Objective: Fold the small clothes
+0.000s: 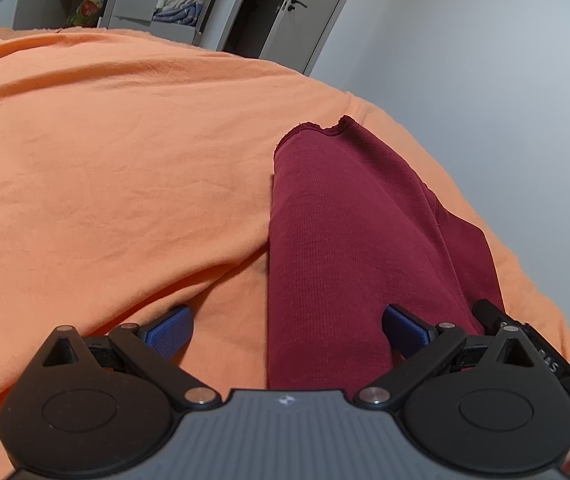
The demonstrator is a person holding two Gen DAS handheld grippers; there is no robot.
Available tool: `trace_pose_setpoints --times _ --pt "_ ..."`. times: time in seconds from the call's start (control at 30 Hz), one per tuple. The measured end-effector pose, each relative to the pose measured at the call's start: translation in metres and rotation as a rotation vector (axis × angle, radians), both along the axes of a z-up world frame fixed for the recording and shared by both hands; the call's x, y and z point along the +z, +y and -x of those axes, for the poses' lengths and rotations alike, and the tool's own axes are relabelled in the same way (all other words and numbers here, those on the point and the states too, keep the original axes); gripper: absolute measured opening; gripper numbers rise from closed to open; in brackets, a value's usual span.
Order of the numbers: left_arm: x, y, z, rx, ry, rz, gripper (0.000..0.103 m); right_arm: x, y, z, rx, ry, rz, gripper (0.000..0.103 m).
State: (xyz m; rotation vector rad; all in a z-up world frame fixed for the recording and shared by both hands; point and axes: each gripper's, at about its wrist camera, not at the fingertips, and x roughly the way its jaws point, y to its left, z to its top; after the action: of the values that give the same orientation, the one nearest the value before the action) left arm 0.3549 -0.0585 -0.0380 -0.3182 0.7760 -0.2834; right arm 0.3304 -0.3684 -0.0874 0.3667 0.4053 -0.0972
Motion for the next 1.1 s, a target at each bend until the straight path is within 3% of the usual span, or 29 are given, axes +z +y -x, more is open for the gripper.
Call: trace_pose_setpoints --times 0.17,0.4,0.53,1.1 --pt "0.010 0.001 -0.008 -0.018 -0.005 0.020 0.103 0.012 -0.007 -0.003 0.099 -0.047 -0.096 0.103" --pt "0.012 -0.014 -0.018 -0.075 -0.014 -0.020 0.103 0.006 -0.002 -0.036 0.287 0.045 -0.171 0.103" --pt "0.007 -0.020 -0.017 -0.073 -0.020 -0.050 0.103 -0.001 0.002 -0.035 0.291 0.066 -0.153 0.103" --pt "0.007 -0.014 -0.023 -0.078 0.023 -0.023 0.102 -0.007 0.002 -0.018 0.291 -0.005 -0.160 0.102"
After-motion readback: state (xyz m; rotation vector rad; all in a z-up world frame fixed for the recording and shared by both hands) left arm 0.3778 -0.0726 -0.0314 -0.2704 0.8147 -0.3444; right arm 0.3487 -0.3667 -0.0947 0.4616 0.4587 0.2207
